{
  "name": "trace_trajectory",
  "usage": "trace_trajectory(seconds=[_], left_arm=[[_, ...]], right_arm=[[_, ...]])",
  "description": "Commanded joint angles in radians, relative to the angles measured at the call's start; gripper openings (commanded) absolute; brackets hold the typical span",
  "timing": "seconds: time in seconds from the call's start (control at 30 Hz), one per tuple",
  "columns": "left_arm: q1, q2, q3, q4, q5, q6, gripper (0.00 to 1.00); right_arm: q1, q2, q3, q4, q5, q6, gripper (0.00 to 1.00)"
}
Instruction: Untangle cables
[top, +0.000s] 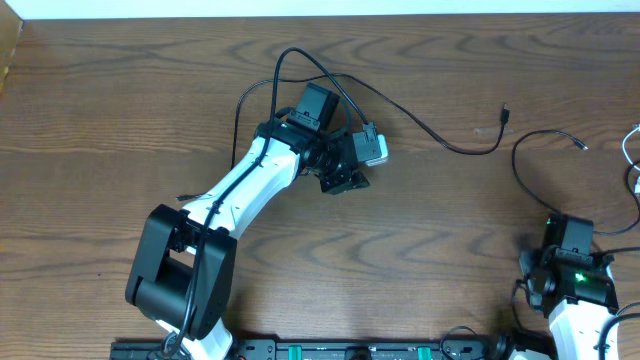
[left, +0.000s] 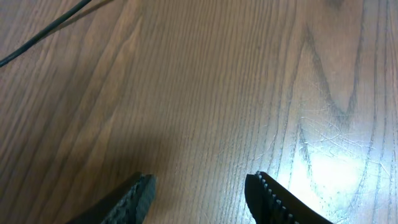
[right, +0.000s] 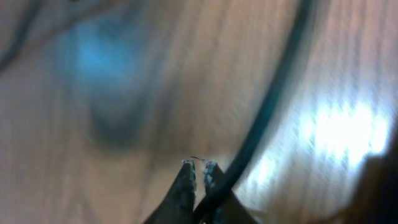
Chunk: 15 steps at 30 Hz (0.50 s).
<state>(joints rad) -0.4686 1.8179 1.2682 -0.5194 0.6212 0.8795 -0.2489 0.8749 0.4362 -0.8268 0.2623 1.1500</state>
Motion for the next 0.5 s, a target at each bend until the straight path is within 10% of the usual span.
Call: trace_trajectory(seconds=[0.0,0.3,0.47], left_arm=[[-0.002,0.008,0.005,-0.008,-0.005,-0.001,0.53],[-0.002,0.008,0.005,-0.014,-0.005,-0.001,0.53],[-0.002,0.008,0.005,-0.015,-0.005,-0.002,0.53]], right_arm=[[0.006,0.001,0.002,0.042,0.071,-0.032,0.01],[-0.026,0.072,0.324,0.173,0.132,-0.517,0.01],[-0.113,0.224,0.59,0.218,0.143,-0.516,0.01]])
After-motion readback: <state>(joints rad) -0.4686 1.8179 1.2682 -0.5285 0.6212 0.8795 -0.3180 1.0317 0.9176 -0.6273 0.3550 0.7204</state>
